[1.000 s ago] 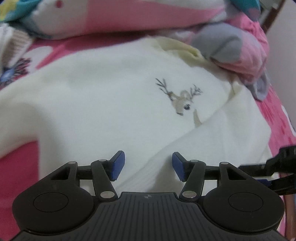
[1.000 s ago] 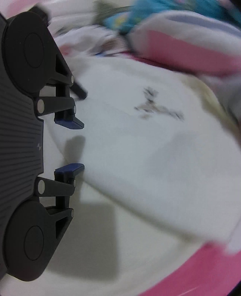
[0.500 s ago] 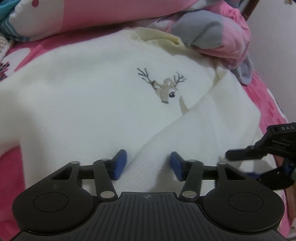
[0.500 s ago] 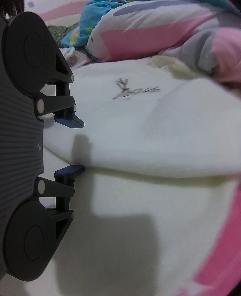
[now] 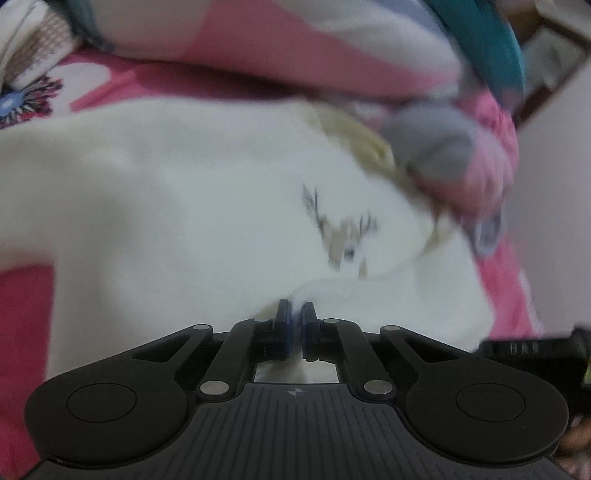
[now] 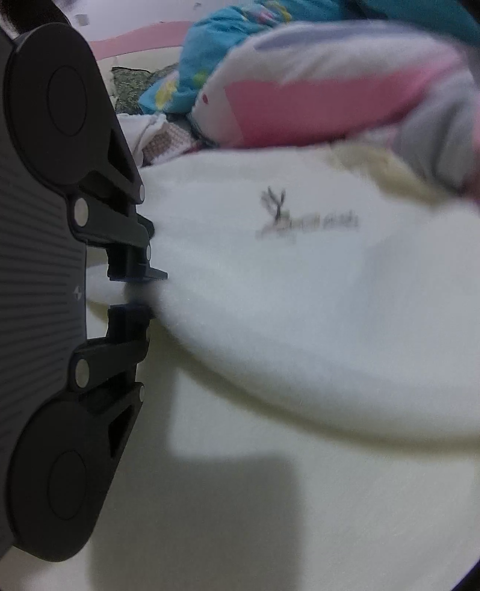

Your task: Fold clothes

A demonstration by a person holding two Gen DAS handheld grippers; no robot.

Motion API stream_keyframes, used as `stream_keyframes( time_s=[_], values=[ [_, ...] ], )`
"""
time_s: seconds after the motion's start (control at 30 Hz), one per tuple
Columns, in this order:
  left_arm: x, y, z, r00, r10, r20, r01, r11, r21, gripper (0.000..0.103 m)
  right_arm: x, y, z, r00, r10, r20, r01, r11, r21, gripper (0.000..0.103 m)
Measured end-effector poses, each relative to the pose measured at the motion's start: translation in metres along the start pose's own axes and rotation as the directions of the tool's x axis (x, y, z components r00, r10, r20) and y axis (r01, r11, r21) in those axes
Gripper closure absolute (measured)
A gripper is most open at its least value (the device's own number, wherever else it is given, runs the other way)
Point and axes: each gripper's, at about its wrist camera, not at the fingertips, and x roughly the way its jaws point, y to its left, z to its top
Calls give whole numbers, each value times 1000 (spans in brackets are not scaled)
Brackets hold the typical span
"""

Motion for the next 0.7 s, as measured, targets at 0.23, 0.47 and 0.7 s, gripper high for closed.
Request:
stream_keyframes(
  time_s=[0.23,0.47,0.7],
  values=[
    [-31,17,67,990,-20,140,18,1000,16,100,8,76,-3,983,181,15,-175,968,-182,93],
    [-2,43,75,986,146,74,-156,975,155,100,76,82,-2,980,195,-45,-200,961,-189,91],
    [10,49,59,971,238,27,-239,952,191,83,94,62,0,993,44,-107,-67,972,-225,79]
  ],
)
